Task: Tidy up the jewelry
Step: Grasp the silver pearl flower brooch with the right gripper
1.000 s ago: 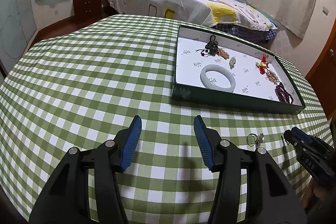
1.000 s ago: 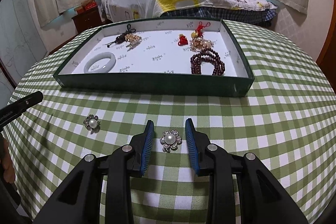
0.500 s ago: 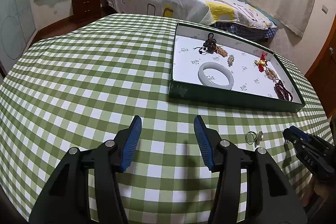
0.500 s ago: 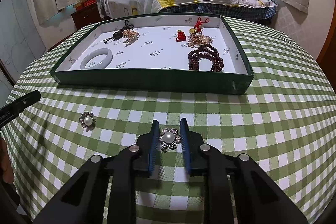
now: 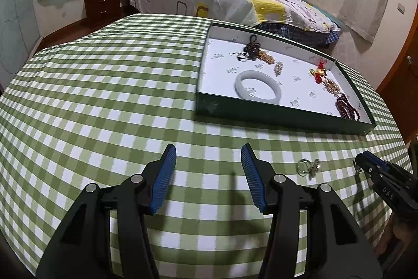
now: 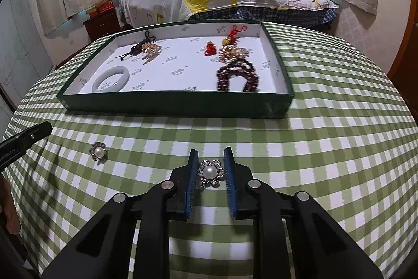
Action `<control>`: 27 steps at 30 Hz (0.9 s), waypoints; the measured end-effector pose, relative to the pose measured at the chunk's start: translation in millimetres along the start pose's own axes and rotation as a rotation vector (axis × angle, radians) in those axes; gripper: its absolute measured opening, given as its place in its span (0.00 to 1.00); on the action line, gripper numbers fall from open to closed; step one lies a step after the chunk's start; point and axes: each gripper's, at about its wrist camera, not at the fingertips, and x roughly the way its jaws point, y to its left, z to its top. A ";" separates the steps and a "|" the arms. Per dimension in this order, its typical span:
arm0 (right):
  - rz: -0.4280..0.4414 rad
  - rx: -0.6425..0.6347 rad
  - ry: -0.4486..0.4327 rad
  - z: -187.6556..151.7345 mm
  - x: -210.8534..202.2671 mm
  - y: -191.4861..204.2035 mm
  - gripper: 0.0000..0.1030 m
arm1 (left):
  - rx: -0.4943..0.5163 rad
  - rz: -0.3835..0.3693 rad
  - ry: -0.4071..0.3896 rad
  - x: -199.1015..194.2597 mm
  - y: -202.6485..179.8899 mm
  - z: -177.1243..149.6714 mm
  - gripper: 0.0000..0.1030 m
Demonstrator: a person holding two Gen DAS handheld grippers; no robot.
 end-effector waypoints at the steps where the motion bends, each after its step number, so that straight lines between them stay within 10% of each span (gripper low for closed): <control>1: -0.005 0.003 -0.001 -0.4 -1.1 -2.7 0.20 | 0.006 -0.005 0.000 0.2 -3.6 -0.5 0.49; 27: 0.001 0.127 0.004 -12.2 -16.9 -58.3 0.20 | 0.160 -0.111 0.037 21.6 -113.8 -19.3 0.48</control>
